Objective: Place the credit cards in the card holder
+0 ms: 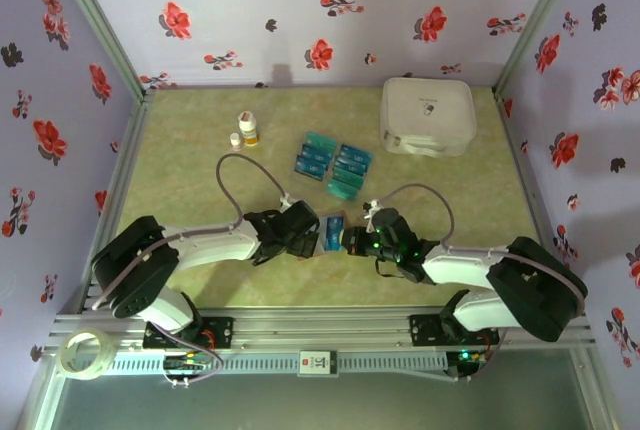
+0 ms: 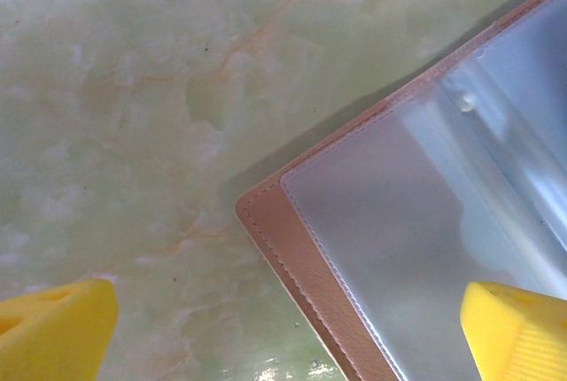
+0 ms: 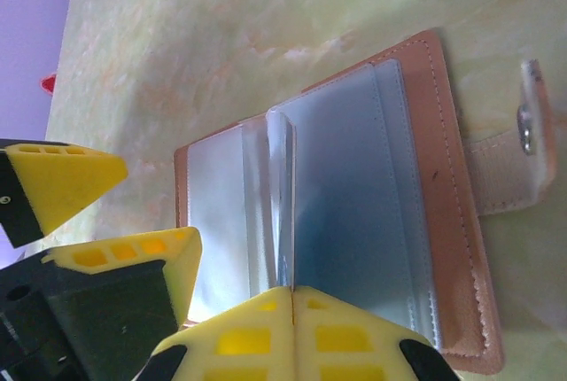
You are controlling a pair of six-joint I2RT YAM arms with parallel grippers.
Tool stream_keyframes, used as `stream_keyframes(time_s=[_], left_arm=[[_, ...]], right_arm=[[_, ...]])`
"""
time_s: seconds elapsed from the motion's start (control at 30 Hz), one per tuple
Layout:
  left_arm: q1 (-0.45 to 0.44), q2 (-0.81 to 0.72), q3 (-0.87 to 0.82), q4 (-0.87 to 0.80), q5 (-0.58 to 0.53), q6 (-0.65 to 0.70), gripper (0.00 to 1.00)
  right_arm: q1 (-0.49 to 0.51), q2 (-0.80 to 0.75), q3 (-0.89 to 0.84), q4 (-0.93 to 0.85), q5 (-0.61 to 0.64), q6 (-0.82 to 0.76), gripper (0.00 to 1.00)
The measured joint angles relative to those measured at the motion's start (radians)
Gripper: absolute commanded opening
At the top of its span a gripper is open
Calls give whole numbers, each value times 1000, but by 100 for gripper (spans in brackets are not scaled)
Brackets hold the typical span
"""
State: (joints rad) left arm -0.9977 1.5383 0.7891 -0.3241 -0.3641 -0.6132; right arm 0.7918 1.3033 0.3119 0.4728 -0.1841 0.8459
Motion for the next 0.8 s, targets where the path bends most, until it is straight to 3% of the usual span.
stream_keyframes(time_s=[0.4,0.8], left_arm=[[0,2,-37,-6,-22,-17,100],[42,2,-38,-15,-45,14,100]], right_arm=[[0,-92,0,-35,4,-1,0],[0,-27,3,10,-2,0,0]])
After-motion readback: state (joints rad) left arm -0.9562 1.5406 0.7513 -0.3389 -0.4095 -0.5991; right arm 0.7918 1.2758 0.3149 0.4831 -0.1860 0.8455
